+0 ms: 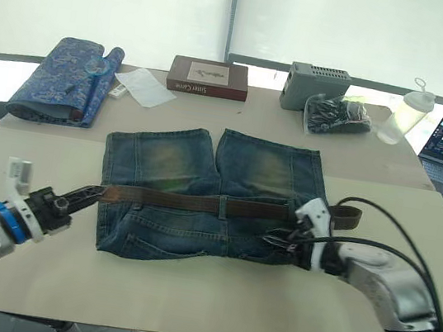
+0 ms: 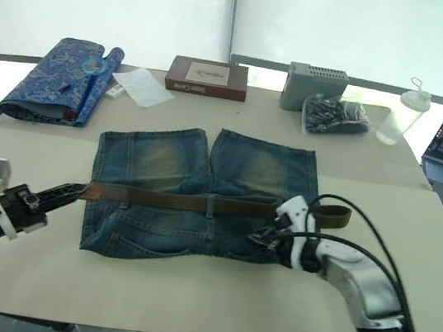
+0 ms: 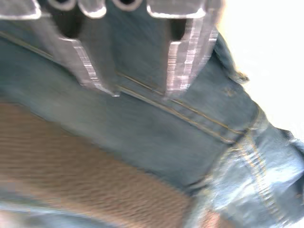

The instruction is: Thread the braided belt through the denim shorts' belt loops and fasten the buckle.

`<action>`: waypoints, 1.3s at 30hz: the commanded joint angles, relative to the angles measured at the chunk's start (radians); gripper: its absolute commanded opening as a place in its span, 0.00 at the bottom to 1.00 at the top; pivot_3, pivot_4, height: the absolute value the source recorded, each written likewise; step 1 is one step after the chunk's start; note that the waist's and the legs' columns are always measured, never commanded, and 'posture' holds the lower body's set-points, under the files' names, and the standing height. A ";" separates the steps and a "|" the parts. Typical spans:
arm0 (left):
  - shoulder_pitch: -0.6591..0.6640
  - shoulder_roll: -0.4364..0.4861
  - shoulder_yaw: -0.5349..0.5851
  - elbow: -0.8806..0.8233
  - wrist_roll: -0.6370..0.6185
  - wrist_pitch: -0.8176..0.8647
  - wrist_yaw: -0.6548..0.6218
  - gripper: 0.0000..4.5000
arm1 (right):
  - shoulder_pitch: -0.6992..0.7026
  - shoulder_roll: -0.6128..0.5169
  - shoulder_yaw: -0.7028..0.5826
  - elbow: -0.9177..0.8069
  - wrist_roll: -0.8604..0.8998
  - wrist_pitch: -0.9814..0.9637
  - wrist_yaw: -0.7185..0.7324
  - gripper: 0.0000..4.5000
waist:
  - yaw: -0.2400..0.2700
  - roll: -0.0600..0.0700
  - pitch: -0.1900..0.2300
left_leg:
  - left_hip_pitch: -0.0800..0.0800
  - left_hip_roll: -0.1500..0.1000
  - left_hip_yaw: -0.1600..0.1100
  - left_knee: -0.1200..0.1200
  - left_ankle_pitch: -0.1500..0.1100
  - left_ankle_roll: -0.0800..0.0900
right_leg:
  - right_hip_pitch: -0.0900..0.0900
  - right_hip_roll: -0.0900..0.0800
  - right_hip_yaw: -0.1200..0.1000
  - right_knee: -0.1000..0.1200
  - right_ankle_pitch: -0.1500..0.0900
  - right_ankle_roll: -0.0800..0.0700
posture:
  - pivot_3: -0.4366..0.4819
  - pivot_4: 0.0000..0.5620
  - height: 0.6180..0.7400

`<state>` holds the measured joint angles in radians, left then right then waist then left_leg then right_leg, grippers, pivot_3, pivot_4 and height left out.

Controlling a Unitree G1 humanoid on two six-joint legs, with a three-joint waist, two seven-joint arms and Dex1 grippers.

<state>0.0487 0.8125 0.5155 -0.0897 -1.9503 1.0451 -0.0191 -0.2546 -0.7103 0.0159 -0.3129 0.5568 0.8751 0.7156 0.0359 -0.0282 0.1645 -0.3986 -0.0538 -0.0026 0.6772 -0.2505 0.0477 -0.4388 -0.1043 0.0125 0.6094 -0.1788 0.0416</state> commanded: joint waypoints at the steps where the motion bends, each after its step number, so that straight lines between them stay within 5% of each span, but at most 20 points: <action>1: -0.029 -0.027 -0.035 -0.069 -0.022 -0.002 -0.023 0.00 | 0.020 -0.073 -0.145 -0.100 0.055 0.064 -0.006 0.58 | 0.000 0.000 0.000 | 0.000 0.000 0.000 0.000 0.000 0.000 | -0.001 -0.001 0.000 0.000 0.000 0.000 | 0.48 0.27 1.00; 7: -0.080 -0.041 -0.097 -0.061 -0.022 -0.010 -0.025 0.00 | -0.061 -0.128 -0.061 0.020 -0.150 0.113 -0.184 0.58 | -0.017 0.000 0.000 | 0.000 0.002 0.000 0.000 0.000 0.000 | 0.000 -0.003 0.001 0.000 -0.003 -0.006 | 0.48 0.27 1.00; 15: -0.112 -0.043 -0.117 -0.052 -0.021 -0.026 -0.014 0.00 | -0.126 -0.046 -0.007 0.119 -0.093 0.263 -0.133 0.58 | -0.026 -0.001 0.001 | -0.002 0.001 0.000 0.000 0.004 0.009 | -0.001 -0.002 0.000 -0.001 -0.002 -0.003 | 0.48 0.27 1.00; 22: -0.086 -0.051 -0.111 -0.076 -0.022 -0.039 -0.009 0.00 | -0.125 -0.068 0.009 0.128 -0.136 0.277 -0.132 0.01 | -0.024 -0.001 0.001 | -0.001 0.001 0.000 0.000 0.004 0.009 | 0.000 -0.004 0.000 -0.001 -0.003 -0.004 | 0.48 0.27 1.00; 28: -0.101 -0.066 -0.121 -0.088 -0.022 -0.051 0.000 0.00 | -0.135 -0.144 0.006 0.161 -0.261 0.211 -0.204 0.00 | -0.017 -0.001 0.001 | -0.001 0.000 -0.001 0.001 0.004 0.009 | 0.001 -0.004 0.000 -0.001 -0.004 -0.005 | 0.48 0.27 1.00; 39: -0.244 -0.240 -0.232 -0.147 -0.022 -0.054 0.093 0.00 | -0.090 -0.274 -0.022 0.272 -0.429 0.109 -0.276 0.00 | 0.007 0.000 0.001 | -0.007 -0.004 0.000 0.002 0.005 0.012 | 0.000 -0.005 -0.001 -0.009 0.001 0.001 | 0.48 0.27 1.00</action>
<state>-0.1769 0.5781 0.2865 -0.2047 -1.9538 1.0032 0.0636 -0.3451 -0.9389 0.0254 -0.0541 0.1743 1.0057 0.4532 0.0431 -0.0286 0.1655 -0.4058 -0.0573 -0.0022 0.6787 -0.2450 0.0597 -0.4386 -0.1090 0.0113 0.6006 -0.1780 0.0423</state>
